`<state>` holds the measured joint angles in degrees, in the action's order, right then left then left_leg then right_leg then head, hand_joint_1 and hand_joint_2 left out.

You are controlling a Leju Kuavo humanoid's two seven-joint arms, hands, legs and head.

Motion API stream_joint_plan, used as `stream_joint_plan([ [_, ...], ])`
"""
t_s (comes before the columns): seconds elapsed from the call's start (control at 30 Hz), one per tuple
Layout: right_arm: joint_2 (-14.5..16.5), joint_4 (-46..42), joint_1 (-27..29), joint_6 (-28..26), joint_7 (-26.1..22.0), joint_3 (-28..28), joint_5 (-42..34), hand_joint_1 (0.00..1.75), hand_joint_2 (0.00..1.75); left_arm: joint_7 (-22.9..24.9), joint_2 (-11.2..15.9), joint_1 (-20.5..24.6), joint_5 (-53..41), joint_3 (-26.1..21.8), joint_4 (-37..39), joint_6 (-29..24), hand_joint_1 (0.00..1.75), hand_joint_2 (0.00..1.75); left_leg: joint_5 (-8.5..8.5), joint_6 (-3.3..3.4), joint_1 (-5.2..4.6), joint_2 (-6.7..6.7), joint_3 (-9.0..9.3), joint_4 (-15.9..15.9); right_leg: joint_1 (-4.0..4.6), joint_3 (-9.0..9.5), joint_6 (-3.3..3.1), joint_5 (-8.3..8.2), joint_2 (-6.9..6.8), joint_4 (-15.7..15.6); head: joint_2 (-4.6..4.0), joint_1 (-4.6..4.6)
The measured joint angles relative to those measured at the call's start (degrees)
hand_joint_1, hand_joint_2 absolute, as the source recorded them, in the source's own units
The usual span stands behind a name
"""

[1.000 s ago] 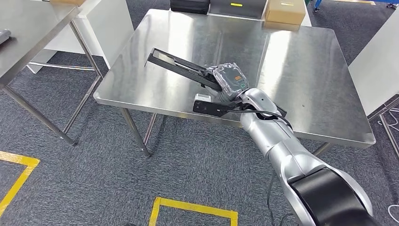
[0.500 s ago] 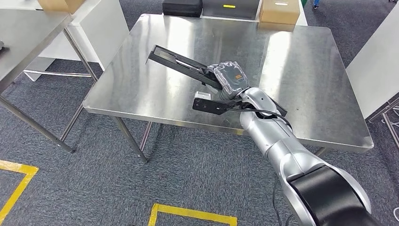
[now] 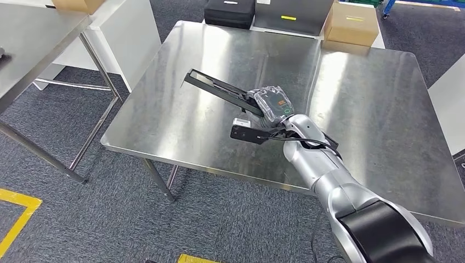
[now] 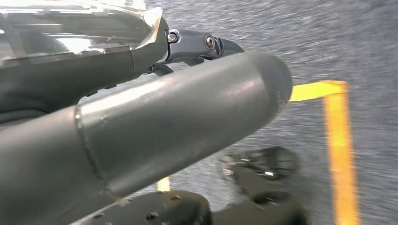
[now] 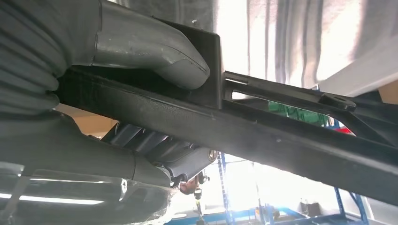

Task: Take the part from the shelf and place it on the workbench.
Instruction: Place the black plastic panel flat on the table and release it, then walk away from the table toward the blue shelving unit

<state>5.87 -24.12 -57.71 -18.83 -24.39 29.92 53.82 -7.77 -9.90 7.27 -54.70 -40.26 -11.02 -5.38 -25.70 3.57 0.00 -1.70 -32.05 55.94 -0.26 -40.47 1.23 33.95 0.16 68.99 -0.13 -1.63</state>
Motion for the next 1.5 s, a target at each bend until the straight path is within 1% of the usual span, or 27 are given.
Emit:
stream_joint_plan([
  [0.03, -0.08, 0.19, 0.09, -0.04, 0.0, 0.03, 0.3, 1.75, 1.75, -2.12, 0.0, -0.07, 0.31, -0.15, 0.01, 0.05, 0.0, 0.0, -0.72, -0.23, -0.01, -0.15, 0.76, 0.01, -0.13, 0.13, 0.97, -3.36, -0.01, -3.98, 0.0, 0.04],
  [0.07, -0.14, 0.37, 0.11, -0.17, 0.0, 0.08, 0.57, 1.75, 1.75, -4.71, -0.01, -0.08, 0.63, -0.34, 0.01, -0.33, 0.0, 0.0, -1.52, -0.47, -0.11, -0.26, 1.49, 0.21, -0.16, 0.33, 1.75, -7.26, -0.12, -7.9, 0.0, 0.01],
  [0.1, -0.17, 0.52, 0.13, -0.32, 0.0, 0.14, 0.86, 1.75, 1.75, -7.73, -0.03, -0.04, 0.92, -0.54, 0.0, -1.1, 0.0, 0.0, -2.29, -0.72, -0.23, -0.34, 1.89, 0.39, -0.14, 0.79, 1.89, -10.5, -0.17, -10.53, -0.01, 0.05],
  [0.13, -0.18, 0.66, 0.11, -0.5, 0.02, 0.2, 1.09, 1.75, 1.75, -11.07, -0.05, -0.01, 1.27, -0.73, -0.01, -2.1, 0.0, 0.0, -2.93, -0.94, -0.34, -0.42, 2.15, 0.6, -0.14, 1.07, 1.65, -12.62, -0.25, -11.94, -0.01, -0.01],
  [0.17, -0.17, 0.74, -0.03, -0.73, 0.25, 0.25, 1.3, 1.75, 1.75, -14.6, -0.12, 0.07, 1.69, -0.98, -0.04, -3.25, 0.0, 0.0, -3.47, -1.15, -0.41, -0.47, 2.34, 0.84, -0.06, 1.28, 1.0, -13.33, -0.31, -12.26, -0.01, -0.06],
  [0.2, -0.14, 0.75, -0.31, -1.01, 0.62, 0.28, 1.56, 1.75, 1.75, -17.73, -0.17, 0.18, 2.1, -1.25, -0.07, -4.18, 0.0, 0.0, -3.78, -1.32, -0.36, -0.46, 2.28, 1.06, -0.19, 1.66, 0.35, -13.32, -0.27, -12.07, -0.01, -0.1],
  [0.23, -0.18, 0.75, -0.73, -1.36, 1.14, 0.28, 1.84, 1.75, 1.75, -20.29, -0.21, 0.25, 2.52, -1.57, -0.09, -4.8, 0.0, 0.0, -3.9, -1.52, -0.29, -0.23, 1.86, 1.94, -0.35, 1.84, -0.03, -13.18, -0.24, -12.07, 0.0, -0.17],
  [0.27, -0.25, 0.76, -1.19, -1.79, 1.81, 0.28, 2.14, 1.75, 1.75, -22.11, -0.28, 0.37, 2.84, -1.91, -0.11, -5.16, 0.0, 0.0, -4.1, -1.82, -0.19, 0.11, 0.79, 3.77, -0.45, 2.14, -0.42, -12.97, -0.18, -12.06, 0.0, -0.22],
  [0.3, -0.31, 0.8, -1.6, -2.2, 2.48, 0.29, 2.46, 1.75, 1.75, -23.04, -0.33, 0.46, 2.98, -2.2, -0.11, -5.31, 0.0, 0.0, -4.63, -2.22, -0.04, 0.49, -1.06, 6.77, -0.57, 2.51, -0.85, -12.72, -0.11, -12.09, 0.0, -0.26],
  [0.37, -0.46, 0.99, -2.05, -2.67, 3.95, 0.31, 3.2, 1.75, 1.75, -23.68, -0.45, 0.53, 2.98, -2.55, -0.1, -5.41, 0.0, 0.0, -7.01, -3.1, 0.33, 1.11, -6.15, 14.4, -0.51, 3.13, -1.66, -12.08, -0.04, -12.12, 0.0, -0.33],
  [0.4, -0.57, 1.15, -2.13, -2.75, 4.92, 0.33, 3.73, 1.75, 1.75, -23.61, -0.5, 0.53, 2.9, -2.64, -0.1, -5.04, 0.0, 0.0, -8.13, -3.4, 0.52, 1.23, -8.51, 17.34, -0.48, 3.43, -1.91, -11.79, -0.01, -12.12, 0.0, -0.29],
  [0.43, -0.71, 1.33, -2.16, -2.85, 6.16, 0.34, 4.42, 1.75, 1.75, -23.39, -0.52, 0.53, 2.82, -2.73, -0.09, -4.36, 0.0, 0.0, -8.36, -3.51, 0.63, 1.33, -10.12, 18.58, -0.46, 3.76, -2.02, -11.51, 0.01, -12.12, 0.0, -0.32],
  [0.47, -0.85, 1.52, -2.23, -2.96, 7.6, 0.36, 5.18, 1.75, 1.75, -23.1, -0.55, 0.53, 2.75, -2.84, -0.09, -3.59, 0.0, 0.0, -7.31, -3.44, 0.69, 1.38, -10.72, 17.84, -0.45, 4.12, -2.02, -11.23, 0.03, -12.12, 0.0, -0.31],
  [0.5, -1.0, 1.7, -2.37, -3.08, 9.2, 0.37, 5.96, 1.75, 1.75, -22.82, -0.55, 0.54, 2.67, -2.97, -0.09, -2.95, 0.0, 0.0, -5.19, -3.21, 0.7, 1.42, -10.31, 15.32, -0.45, 4.46, -1.96, -11.0, 0.07, -12.13, 0.0, -0.3],
  [0.53, -1.17, 1.88, -2.66, -3.17, 10.73, 0.37, 6.68, 1.75, 1.75, -22.61, -0.54, 0.55, 2.58, -3.09, -0.09, -2.55, 0.0, 0.0, -2.29, -2.81, 0.64, 1.45, -9.01, 11.23, -0.45, 4.81, -1.84, -10.78, 0.11, -12.14, 0.0, -0.31],
  [0.57, -1.4, 2.06, -3.04, -3.23, 12.05, 0.37, 7.19, 1.75, 1.75, -22.44, -0.52, 0.58, 2.44, -3.16, -0.09, -2.33, 0.0, 0.0, -0.08, -2.37, 0.49, 1.47, -7.52, 7.17, -0.36, 5.06, -1.67, -10.59, 0.17, -12.13, 0.0, -0.28],
  [0.6, -1.68, 2.26, -3.5, -3.26, 13.22, 0.34, 7.56, 1.75, 1.75, -22.31, -0.49, 0.63, 2.26, -3.19, -0.09, -2.16, 0.0, 0.0, 1.18, -2.01, 0.32, 1.49, -6.3, 4.11, -0.27, 5.16, -1.47, -10.44, 0.22, -12.13, 0.0, -0.27],
  [0.63, -2.01, 2.48, -3.94, -3.28, 14.25, 0.31, 7.79, 1.75, 1.75, -22.22, -0.48, 0.67, 2.09, -3.19, -0.09, -2.01, 0.0, 0.0, 1.86, -1.67, 0.12, 1.5, -5.48, 2.18, -0.18, 5.21, -1.21, -10.27, 0.25, -12.12, 0.0, -0.27],
  [0.67, -2.34, 2.69, -4.25, -3.31, 15.07, 0.25, 7.89, 1.75, 1.75, -22.21, -0.48, 0.7, 1.95, -3.2, -0.09, -1.91, 0.0, 0.0, 1.65, -1.5, -0.04, 1.48, -5.19, 1.68, -0.09, 5.26, -0.94, -10.13, 0.26, -12.19, 0.0, -0.26],
  [0.73, -2.92, 3.09, -4.62, -3.31, 16.01, 0.04, 7.86, 0.87, 0.87, -22.27, -0.55, 0.7, 1.89, -3.25, -0.09, -1.42, 0.0, 0.87, 2.06, -1.67, -0.04, 1.43, -4.68, 1.37, 0.15, 5.43, -0.83, -9.9, 0.21, -12.27, -0.01, -0.2],
  [0.8, -3.47, 3.49, -4.85, -3.3, 16.29, -0.36, 7.59, 0.0, 0.0, -22.27, -0.62, 0.74, 2.24, -3.54, -0.09, -0.27, 0.0, 1.75, 2.37, -2.04, -0.13, 1.35, -4.33, 1.12, 0.35, 5.58, -0.98, -9.9, 0.16, -12.34, -0.01, -0.13],
  [0.93, -4.19, 4.12, -5.13, -3.27, 16.64, -1.23, 7.39, 0.0, 0.0, -22.3, -0.68, 0.77, 2.43, -4.1, -0.09, 0.35, 0.0, 0.0, 2.32, -1.69, -0.67, 1.13, -4.35, 1.18, 0.27, 5.73, -0.83, -10.03, -0.01, -12.68, 0.0, -0.11],
  [1.03, -4.64, 4.5, -5.19, -3.26, 17.36, -1.63, 8.13, 0.0, 0.0, -22.31, -0.68, 0.82, 2.18, -4.15, -0.09, -0.63, 0.0, 0.0, 2.26, -1.22, -0.88, 1.11, -4.35, 1.18, 0.24, 5.76, -0.68, -10.09, -0.04, -12.88, 0.0, -0.11],
  [1.1, -5.04, 4.79, -5.16, -3.21, 17.9, -1.91, 8.68, 0.0, 0.0, -22.18, -0.67, 0.86, 2.0, -4.18, -0.09, -1.59, 0.0, 0.0, 2.25, -1.05, -0.96, 1.11, -4.35, 1.19, 0.22, 5.77, -0.39, -10.15, -0.04, -12.97, 0.0, -0.11],
  [1.2, -5.53, 5.19, -5.1, -3.21, 18.66, -2.66, 9.1, 0.0, 0.0, -21.54, -0.67, 0.87, 1.61, -4.25, -0.09, -2.54, 0.0, 0.0, 2.27, -0.95, -1.0, 1.12, -4.37, 1.19, 0.17, 5.78, -0.09, -10.22, -0.04, -13.04, -0.01, -0.12],
  [1.37, -6.18, 5.41, -4.95, -3.46, 19.38, -3.08, 10.1, 0.0, 0.0, -20.29, -0.68, 0.86, 1.31, -4.59, -0.09, -2.6, 0.0, 0.0, 2.33, -0.86, -1.0, 1.12, -4.37, 1.2, 0.17, 5.78, -0.06, -10.25, -0.04, -13.04, 0.0, -0.14],
  [1.5, -6.46, 5.43, -4.84, -3.72, 20.13, -3.45, 10.26, 0.0, 1.75, -19.65, -0.7, 0.86, 1.26, -4.76, -0.09, -2.6, 0.0, 0.0, 2.33, -0.86, -0.93, 1.13, -4.32, 1.2, 0.17, 5.76, -0.05, -10.25, -0.04, -13.04, 0.0, -0.14],
])
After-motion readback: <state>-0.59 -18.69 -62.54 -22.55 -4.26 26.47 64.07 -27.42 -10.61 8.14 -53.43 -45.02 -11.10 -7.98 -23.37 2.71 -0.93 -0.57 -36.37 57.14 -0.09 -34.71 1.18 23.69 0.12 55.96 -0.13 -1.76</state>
